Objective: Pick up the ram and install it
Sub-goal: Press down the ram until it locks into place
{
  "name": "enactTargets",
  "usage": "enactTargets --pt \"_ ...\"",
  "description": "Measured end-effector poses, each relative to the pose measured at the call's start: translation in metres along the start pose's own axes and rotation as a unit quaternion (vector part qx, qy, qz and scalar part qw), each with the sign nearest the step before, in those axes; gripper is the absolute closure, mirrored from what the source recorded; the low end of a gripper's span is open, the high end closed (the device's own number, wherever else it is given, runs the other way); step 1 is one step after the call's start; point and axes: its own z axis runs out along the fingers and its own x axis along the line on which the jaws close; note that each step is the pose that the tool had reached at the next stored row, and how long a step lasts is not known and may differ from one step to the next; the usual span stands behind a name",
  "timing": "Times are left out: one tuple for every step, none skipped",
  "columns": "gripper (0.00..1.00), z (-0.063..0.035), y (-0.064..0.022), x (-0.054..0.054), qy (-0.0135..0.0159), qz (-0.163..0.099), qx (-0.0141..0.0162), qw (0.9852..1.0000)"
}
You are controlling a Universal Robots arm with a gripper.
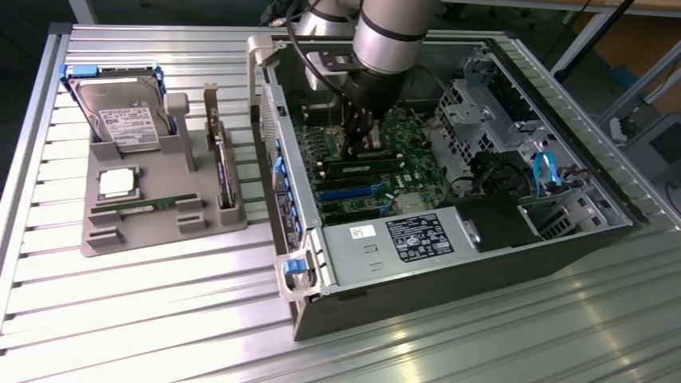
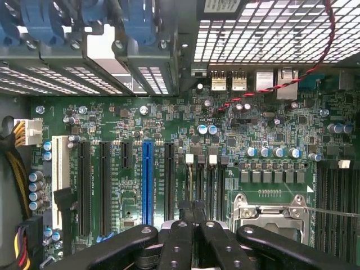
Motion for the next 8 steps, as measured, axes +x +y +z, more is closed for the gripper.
enactTargets --pt "0.9 0.0016 0.0 0.0 0.0 0.0 0.0 1.0" --pt "0.9 0.0029 0.0001 0.0 0.0 0.0 0.0 1.0" --pt "0.9 0.0041 0.0001 -0.0001 0.0 0.0 0.0 1.0" --pt "0.9 0.0052 0.0001 -0.0001 0.0 0.0 0.0 1.0" --pt "0.9 0.0067 0.0002 -0.0001 0.0 0.0 0.0 1.0" --pt "0.9 0.0073 0.0004 -0.0001 0.0 0.0 0.0 1.0" --pt "0.9 0.0075 0.0005 -0.0001 0.0001 0.0 0.0 1.0" --pt "0.9 0.0074 0.0004 -0.0001 0.0001 0.0 -0.0001 1.0"
